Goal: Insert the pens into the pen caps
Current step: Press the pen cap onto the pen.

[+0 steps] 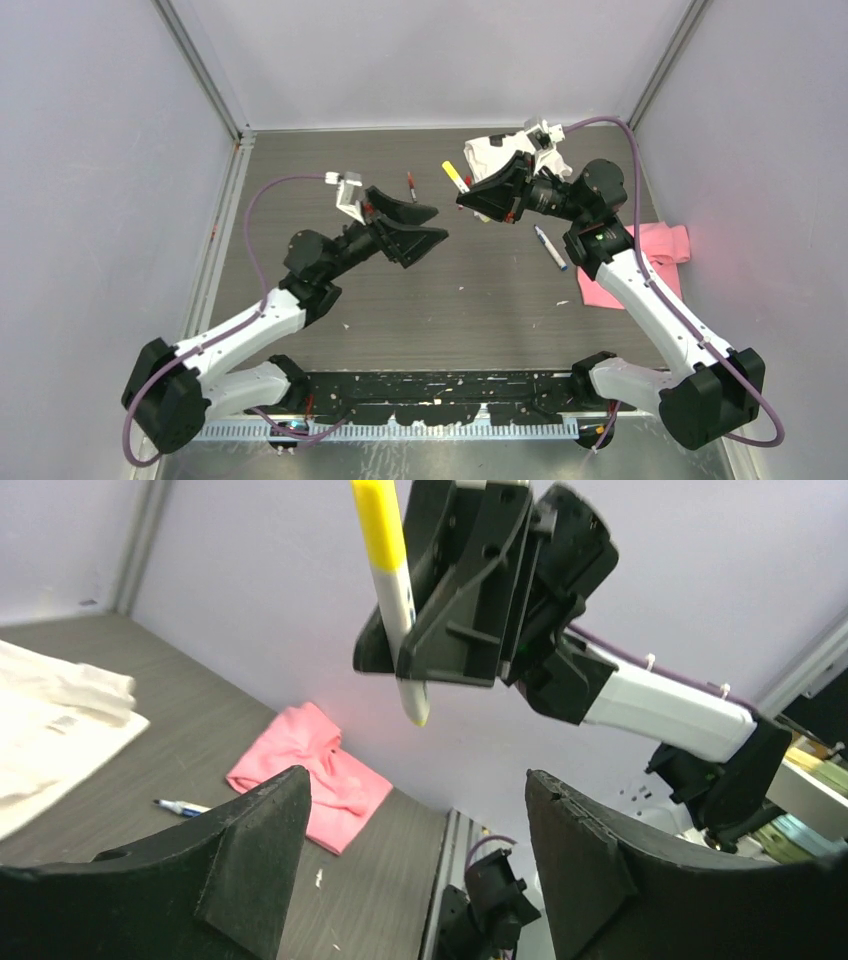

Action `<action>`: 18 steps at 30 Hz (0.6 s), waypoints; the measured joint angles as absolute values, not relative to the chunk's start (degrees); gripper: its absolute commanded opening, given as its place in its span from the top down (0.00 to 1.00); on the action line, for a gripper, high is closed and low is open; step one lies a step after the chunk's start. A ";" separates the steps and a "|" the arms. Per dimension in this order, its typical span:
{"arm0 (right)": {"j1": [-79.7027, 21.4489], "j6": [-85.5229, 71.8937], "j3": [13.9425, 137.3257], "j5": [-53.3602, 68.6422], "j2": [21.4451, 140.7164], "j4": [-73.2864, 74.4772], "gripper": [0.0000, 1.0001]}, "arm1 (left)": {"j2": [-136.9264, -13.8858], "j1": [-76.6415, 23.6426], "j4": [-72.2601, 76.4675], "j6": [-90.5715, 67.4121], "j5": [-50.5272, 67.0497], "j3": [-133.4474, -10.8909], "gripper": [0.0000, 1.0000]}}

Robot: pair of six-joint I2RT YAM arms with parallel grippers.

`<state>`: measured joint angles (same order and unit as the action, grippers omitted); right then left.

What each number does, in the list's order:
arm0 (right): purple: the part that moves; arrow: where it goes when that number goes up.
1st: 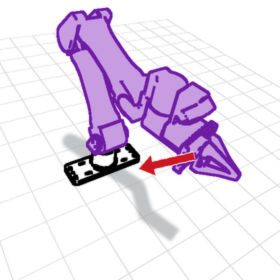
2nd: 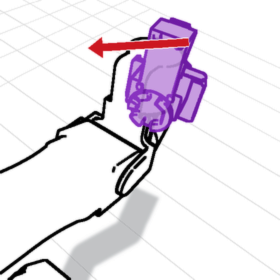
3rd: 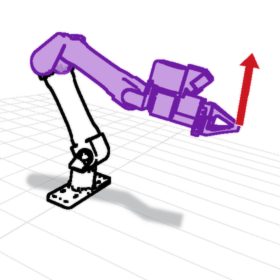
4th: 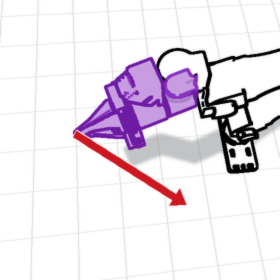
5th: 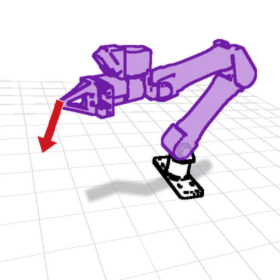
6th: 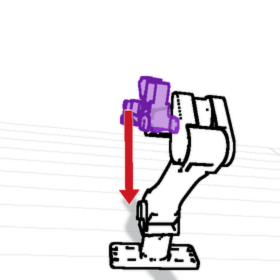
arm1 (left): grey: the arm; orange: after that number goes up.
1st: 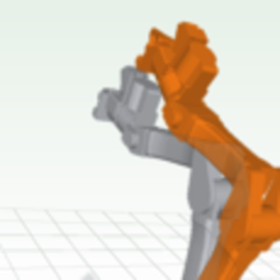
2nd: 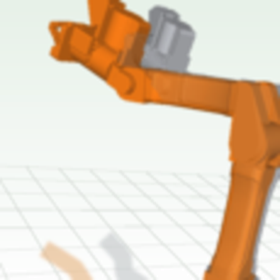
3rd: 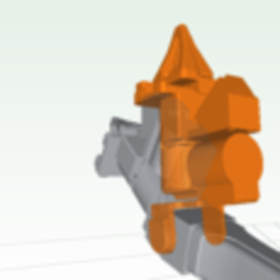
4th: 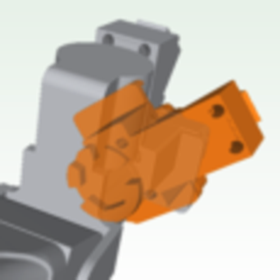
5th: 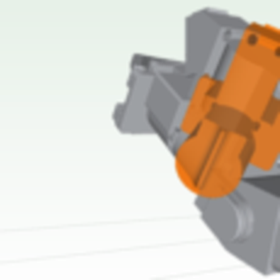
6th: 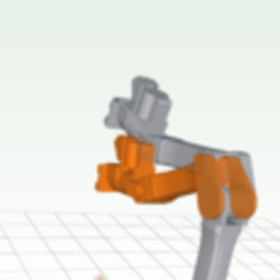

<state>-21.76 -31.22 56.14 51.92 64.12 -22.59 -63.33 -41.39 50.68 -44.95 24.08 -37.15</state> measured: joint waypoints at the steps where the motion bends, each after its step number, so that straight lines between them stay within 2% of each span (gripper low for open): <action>1: -21.65 -31.16 56.14 52.27 64.12 -22.20 0.99 | -61.19 -40.21 49.23 -45.12 24.05 -36.82 0.19; 6: -21.63 -31.00 56.14 53.78 64.12 -21.28 0.99 | -57.87 -36.60 43.59 -46.09 22.28 -41.93 0.22; 11: -21.63 -30.85 56.14 54.74 64.12 -21.02 0.99 | -63.86 -36.23 42.57 -48.18 21.12 -51.81 0.33; 18: -21.63 -30.59 56.14 55.24 64.12 -20.93 0.99 | -71.31 -36.21 43.16 -51.24 21.58 -55.00 0.47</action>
<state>-21.63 -30.59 56.14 55.24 64.12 -20.93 -71.31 -36.21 43.16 -51.24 21.58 -55.00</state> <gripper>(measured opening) 0.217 0.582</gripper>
